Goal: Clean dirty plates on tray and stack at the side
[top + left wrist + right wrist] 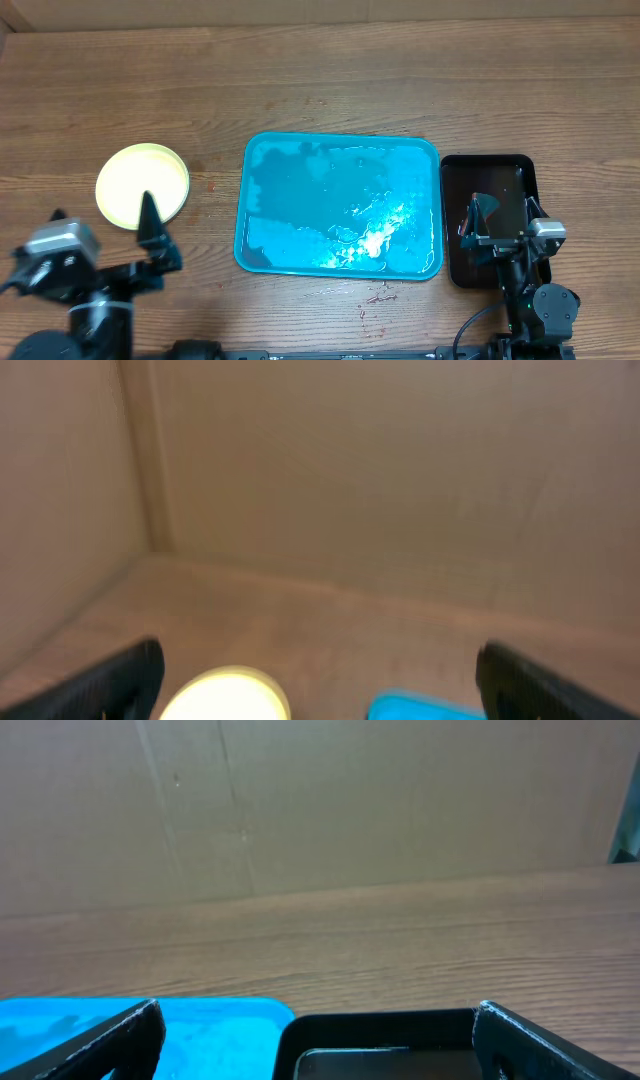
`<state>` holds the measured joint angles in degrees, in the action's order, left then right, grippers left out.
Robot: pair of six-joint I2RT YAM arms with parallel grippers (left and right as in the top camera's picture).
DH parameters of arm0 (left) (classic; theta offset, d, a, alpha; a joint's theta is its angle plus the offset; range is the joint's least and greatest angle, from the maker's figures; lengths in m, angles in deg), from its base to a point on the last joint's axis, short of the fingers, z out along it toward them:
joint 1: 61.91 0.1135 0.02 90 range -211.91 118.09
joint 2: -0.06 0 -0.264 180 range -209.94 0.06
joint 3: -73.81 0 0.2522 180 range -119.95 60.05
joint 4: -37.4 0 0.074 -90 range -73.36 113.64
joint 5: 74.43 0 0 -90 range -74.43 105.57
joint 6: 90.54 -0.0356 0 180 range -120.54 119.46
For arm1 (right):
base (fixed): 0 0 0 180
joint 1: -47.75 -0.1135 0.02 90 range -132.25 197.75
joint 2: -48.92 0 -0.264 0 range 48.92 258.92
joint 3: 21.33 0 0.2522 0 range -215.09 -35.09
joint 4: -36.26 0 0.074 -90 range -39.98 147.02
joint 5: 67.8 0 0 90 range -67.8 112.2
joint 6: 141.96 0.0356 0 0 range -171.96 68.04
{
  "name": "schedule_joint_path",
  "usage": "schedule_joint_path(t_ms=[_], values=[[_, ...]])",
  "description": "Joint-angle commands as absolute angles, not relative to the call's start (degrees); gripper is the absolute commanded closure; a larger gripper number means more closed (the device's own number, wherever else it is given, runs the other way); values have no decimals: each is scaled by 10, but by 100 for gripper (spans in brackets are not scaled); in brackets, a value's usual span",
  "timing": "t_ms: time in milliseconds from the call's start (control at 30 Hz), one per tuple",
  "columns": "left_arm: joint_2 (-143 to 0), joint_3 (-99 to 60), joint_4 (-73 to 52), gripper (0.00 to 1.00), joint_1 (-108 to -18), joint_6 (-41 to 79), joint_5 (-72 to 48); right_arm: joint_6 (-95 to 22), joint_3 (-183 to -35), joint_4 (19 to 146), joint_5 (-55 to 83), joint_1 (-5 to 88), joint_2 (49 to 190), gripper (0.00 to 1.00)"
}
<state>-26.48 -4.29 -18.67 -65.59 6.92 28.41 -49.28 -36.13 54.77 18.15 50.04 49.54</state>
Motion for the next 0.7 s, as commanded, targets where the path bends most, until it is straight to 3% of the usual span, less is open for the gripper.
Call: schedule_joint_path(t_ms=[0,267,667], values=[[-204,86,-91,0,-657,60,252,-499,-355,545,182,504,491,0],[-65,377,161,0,-651,107,199,-499,-355,545,182,504,491,0],[-1,541,262,0,-644,179,200,-499,-355,545,182,504,491,0]])
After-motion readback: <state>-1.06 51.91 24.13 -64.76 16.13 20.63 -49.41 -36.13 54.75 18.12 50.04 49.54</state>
